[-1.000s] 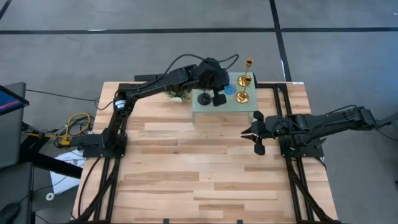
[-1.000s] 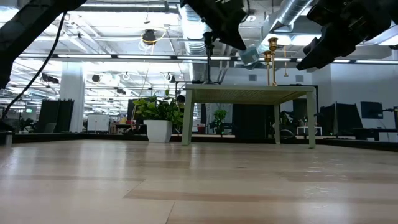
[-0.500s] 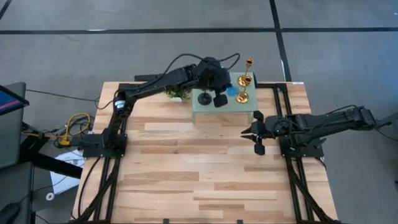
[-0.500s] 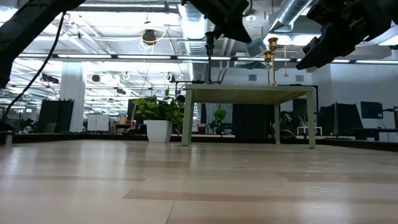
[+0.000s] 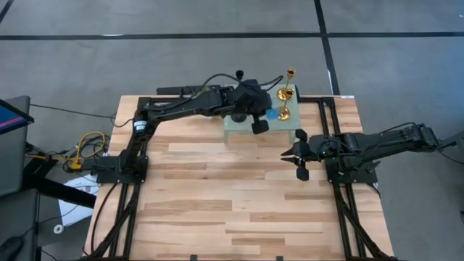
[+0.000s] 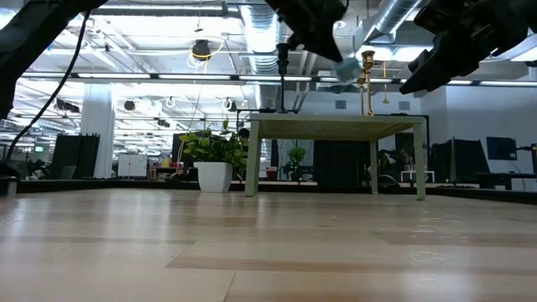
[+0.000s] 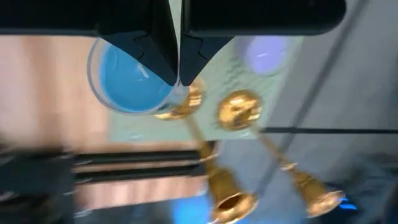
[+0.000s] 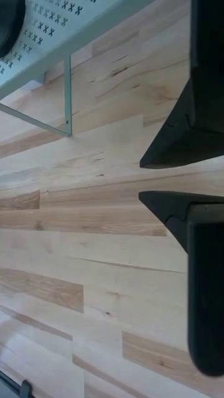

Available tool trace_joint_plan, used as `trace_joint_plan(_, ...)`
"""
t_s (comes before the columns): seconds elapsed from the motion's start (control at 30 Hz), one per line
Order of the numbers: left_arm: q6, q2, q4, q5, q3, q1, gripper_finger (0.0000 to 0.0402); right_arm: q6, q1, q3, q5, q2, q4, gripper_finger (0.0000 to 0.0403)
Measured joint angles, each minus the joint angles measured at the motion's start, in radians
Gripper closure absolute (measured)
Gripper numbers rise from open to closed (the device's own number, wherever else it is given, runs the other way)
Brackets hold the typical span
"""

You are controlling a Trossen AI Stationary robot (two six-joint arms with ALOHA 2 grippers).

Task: Pick & Place candle stick holders
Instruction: Align the blue scented candle with the violet scented candle on the shelf

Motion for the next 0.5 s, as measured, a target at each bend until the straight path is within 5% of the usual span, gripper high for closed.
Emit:
trace_joint_plan(0.17,0.010,-0.005,0.038,-0.148,-0.068,-0.002,0.0396,0.001,0.000,0.000,0.000,0.000,0.000,0.0342)
trace_joint_plan(0.5,-0.023,0.001,0.073,-0.140,-0.101,-0.031,0.0396,0.000,0.000,0.000,0.000,0.000,-0.004,0.0342)
